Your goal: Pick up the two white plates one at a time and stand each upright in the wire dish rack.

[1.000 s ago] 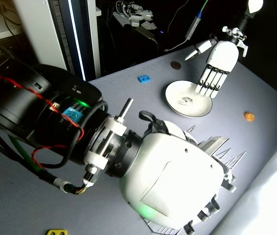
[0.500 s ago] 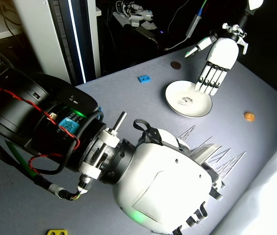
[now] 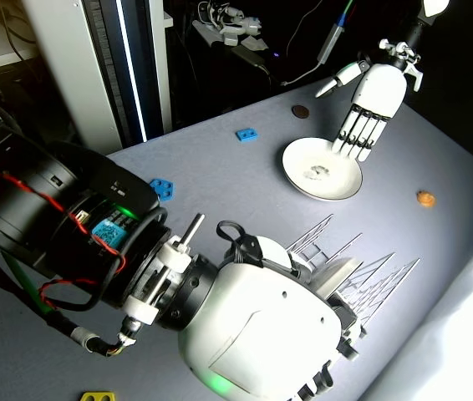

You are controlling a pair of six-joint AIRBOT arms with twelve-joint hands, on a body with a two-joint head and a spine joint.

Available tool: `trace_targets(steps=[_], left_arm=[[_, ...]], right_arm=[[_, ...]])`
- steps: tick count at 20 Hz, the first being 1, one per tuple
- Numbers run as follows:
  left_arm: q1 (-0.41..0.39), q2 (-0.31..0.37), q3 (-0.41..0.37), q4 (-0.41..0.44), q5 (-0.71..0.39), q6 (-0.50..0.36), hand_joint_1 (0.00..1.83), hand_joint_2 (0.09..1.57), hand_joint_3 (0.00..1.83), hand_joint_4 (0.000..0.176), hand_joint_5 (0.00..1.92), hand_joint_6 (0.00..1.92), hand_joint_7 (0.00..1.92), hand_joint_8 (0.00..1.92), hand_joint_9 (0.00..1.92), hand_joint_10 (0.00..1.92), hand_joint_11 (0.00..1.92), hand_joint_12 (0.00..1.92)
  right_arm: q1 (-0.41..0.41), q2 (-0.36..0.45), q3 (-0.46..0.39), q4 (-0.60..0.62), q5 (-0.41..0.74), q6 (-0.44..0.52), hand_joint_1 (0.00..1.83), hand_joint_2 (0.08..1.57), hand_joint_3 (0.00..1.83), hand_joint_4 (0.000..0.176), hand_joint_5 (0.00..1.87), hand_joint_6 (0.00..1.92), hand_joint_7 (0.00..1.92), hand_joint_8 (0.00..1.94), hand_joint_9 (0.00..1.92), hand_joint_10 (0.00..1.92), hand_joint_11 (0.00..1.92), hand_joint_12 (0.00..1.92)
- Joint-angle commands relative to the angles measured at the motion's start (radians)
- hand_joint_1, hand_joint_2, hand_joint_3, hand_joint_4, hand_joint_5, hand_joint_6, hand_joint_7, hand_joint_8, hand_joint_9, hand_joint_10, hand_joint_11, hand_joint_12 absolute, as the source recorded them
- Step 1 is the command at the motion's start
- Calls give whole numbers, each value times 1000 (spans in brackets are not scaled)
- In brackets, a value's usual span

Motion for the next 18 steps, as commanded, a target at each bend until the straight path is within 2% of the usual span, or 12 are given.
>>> trace_targets(steps=[1, 3, 4, 5, 8, 12, 13, 15, 16, 17, 18], left_arm=[[-7, -2, 3, -42, -12, -3, 0, 1060, 0, 0, 74, 10, 64, 7, 25, 5, 0, 0], [-7, -3, 3, -42, -10, -2, 0, 1061, 0, 0, 57, 2, 57, 3, 20, 4, 0, 0], [-7, -3, 2, -42, -9, -2, 0, 1064, 1, 0, 81, 11, 83, 12, 45, 13, 10, 5], [-6, -3, 2, -42, -9, -3, 0, 1071, 4, 0, 82, 9, 76, 8, 38, 8, 5, 3], [-6, -5, 3, -42, -9, -3, 0, 1066, 1, 0, 55, 0, 47, 0, 12, 0, 0, 0], [-7, -7, 4, -42, -9, -3, 0, 1057, 0, 0, 52, 0, 52, 2, 18, 2, 0, 0], [-7, -7, 4, -42, -9, -3, 0, 1055, 0, 0, 55, 2, 51, 1, 7, 0, 0, 0], [-8, -8, 4, -42, -9, -3, 0, 1055, 0, 0, 55, 2, 51, 1, 7, 0, 0, 0], [-8, -8, 5, -42, -9, -3, 0, 1060, 0, 0, 74, 9, 67, 7, 24, 7, 5, 2], [-8, -8, 5, -42, -9, -3, 0, 1060, 0, 0, 74, 9, 67, 7, 24, 7, 5, 2], [-8, -8, 5, -42, -9, -3, 0, 1064, 0, 0, 86, 11, 83, 11, 43, 12, 11, 5]], right_arm=[[9, 8, 8, 19, 149, 23, 1216, 1122, 1, 24, 939, 1070, 1005, 941, 1194, 5, 689, 1056], [7, 8, 8, 19, 150, 23, 1218, 1119, 0, 24, 946, 1056, 1016, 924, 1202, 7, 707, 1050], [6, 8, 8, 19, 154, 23, 1345, 1092, 26, 0, 933, 1058, 1033, 896, 992, 853, 718, 1028], [4, 7, 8, 19, 159, 23, 1369, 1102, 8, 0, 928, 1056, 1025, 917, 935, 1042, 711, 1052], [-9, 4, 8, 19, 176, 22, 1369, 1124, 2, 0, 887, 1122, 993, 980, 871, 1153, 682, 1084], [-19, -7, 9, 19, 178, 22, 1369, 1124, 0, 0, 895, 1126, 982, 989, 878, 1135, 681, 1063], [-24, -13, 9, 19, 178, 21, 1362, 1145, 3, 0, 856, 1205, 937, 1050, 830, 1197, 640, 1077], [-31, -14, 9, 19, 180, 19, 1362, 1145, 3, 0, 856, 1205, 937, 1050, 830, 1197, 640, 1077], [-34, -14, 9, 19, 182, 17, 1224, 1169, 0, 0, 854, 1223, 894, 1093, 815, 720, 582, 1099], [-36, -14, 9, 19, 182, 14, 1224, 1169, 0, 0, 854, 1223, 894, 1093, 815, 720, 582, 1099], [-36, -14, 9, 19, 182, 14, 1181, 1183, 0, 25, 845, 1240, 864, 1128, 917, 297, 521, 1107]])
